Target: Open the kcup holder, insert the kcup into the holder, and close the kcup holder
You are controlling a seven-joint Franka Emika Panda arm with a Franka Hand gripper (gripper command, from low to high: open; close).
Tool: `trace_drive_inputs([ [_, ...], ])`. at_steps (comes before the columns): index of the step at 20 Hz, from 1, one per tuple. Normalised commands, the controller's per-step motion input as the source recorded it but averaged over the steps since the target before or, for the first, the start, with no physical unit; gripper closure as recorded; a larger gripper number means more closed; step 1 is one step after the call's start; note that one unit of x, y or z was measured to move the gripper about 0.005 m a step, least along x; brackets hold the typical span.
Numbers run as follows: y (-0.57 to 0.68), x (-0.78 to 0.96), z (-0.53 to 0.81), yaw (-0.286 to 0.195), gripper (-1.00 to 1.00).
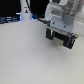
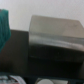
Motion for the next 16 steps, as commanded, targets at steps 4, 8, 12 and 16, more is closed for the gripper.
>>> trace_drive_inputs([
  [4, 0.28, -0.46, -0.04, 0.162, -1.00],
  [8, 0.40, -0.35, 0.00, 0.109, -1.00],
  [12, 0.37, -0.57, -0.07, 0.123, -1.00],
  [16, 0.48, -0.60, -0.07, 0.097, -1.00],
])
